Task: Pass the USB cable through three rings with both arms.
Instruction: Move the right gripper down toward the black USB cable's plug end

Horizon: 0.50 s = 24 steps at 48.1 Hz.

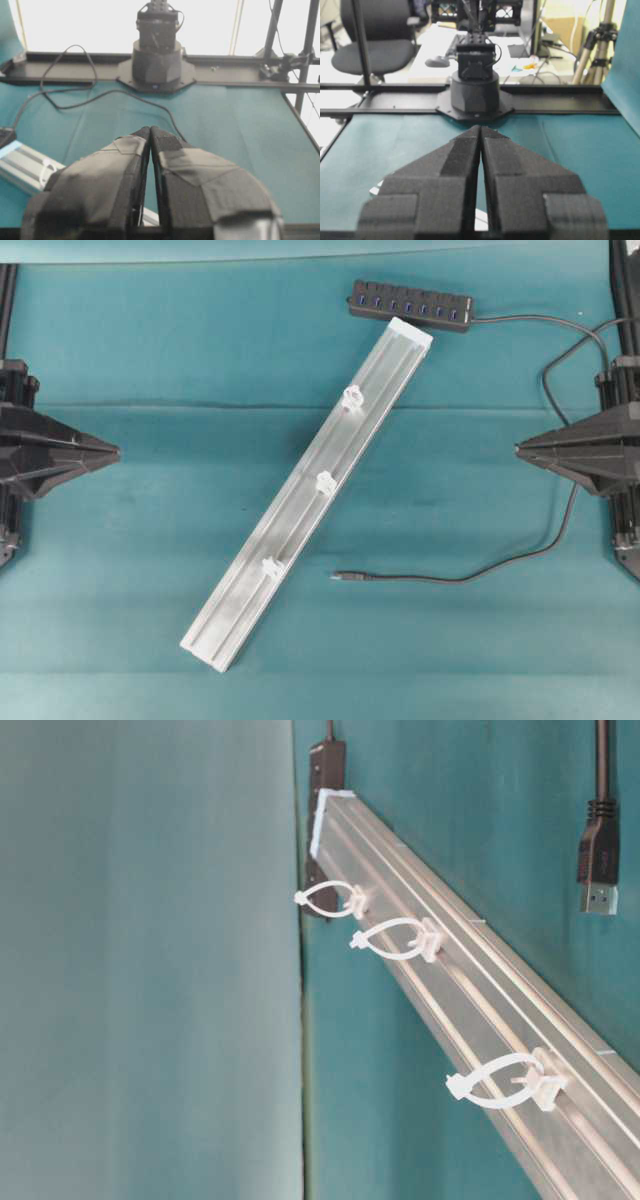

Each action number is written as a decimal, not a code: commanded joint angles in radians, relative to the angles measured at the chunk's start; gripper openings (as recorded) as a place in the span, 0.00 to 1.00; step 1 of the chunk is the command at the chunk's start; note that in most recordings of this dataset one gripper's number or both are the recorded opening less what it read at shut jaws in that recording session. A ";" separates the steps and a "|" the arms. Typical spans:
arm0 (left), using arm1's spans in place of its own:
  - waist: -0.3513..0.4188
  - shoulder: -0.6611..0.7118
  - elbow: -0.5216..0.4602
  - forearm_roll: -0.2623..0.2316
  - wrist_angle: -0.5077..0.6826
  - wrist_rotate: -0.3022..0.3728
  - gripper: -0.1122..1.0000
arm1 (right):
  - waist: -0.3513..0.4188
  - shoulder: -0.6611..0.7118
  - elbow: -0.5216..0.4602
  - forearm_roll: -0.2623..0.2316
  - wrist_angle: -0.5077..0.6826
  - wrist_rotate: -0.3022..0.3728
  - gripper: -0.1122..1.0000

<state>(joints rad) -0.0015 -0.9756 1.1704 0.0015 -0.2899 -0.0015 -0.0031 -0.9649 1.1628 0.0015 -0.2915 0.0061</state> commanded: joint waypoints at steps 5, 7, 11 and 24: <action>-0.028 0.066 -0.057 0.012 -0.008 -0.086 0.19 | -0.003 0.051 -0.049 0.091 0.133 0.029 0.15; -0.029 0.080 -0.067 0.014 -0.006 -0.110 0.14 | -0.009 0.067 -0.069 0.120 0.218 0.037 0.11; -0.034 0.104 -0.086 0.018 -0.006 -0.141 0.09 | -0.015 0.095 -0.115 0.138 0.359 0.057 0.10; -0.048 0.120 -0.115 0.018 -0.008 -0.143 0.09 | -0.009 0.213 -0.235 0.138 0.598 0.184 0.10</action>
<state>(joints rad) -0.0522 -0.8836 1.0891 0.0169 -0.2915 -0.1457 -0.0138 -0.7946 0.9664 0.1365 0.2684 0.1519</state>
